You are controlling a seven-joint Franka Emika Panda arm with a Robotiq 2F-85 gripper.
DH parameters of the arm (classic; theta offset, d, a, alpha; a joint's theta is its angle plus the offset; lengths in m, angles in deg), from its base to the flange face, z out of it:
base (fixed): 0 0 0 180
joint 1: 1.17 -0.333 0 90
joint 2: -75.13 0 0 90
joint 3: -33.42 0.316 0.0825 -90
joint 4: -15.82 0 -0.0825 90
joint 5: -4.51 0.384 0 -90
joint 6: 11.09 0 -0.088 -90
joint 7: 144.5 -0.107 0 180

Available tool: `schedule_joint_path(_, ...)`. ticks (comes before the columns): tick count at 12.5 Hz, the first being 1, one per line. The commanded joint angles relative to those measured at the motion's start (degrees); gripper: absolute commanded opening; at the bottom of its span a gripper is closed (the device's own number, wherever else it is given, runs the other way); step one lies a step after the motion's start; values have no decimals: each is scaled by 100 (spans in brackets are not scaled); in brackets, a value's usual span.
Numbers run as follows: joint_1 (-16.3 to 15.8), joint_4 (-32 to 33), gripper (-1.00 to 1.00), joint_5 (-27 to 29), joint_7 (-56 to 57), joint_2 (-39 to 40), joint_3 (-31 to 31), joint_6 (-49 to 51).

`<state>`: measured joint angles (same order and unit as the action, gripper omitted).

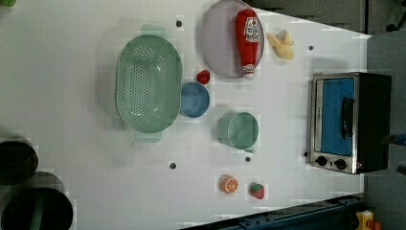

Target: Flap open oven.

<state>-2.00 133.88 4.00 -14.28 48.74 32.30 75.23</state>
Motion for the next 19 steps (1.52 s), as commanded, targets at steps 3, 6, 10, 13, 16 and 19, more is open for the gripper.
schedule_joint_path(3, 154, -104, 38, 1, -155, 375, -82, -80)
schedule_joint_path(6, 203, -78, -32, -3, -155, 376, -115, -79)
schedule_joint_path(10, 269, 88, -65, -68, 146, 420, -315, -204)
schedule_joint_path(13, 346, 296, -65, -127, 1299, 523, -592, -421)
schedule_joint_path(16, 459, 488, -65, -136, 2885, 683, -973, -762)
schedule_joint_path(19, 577, 642, -65, -396, 4512, 886, -1348, -1384)
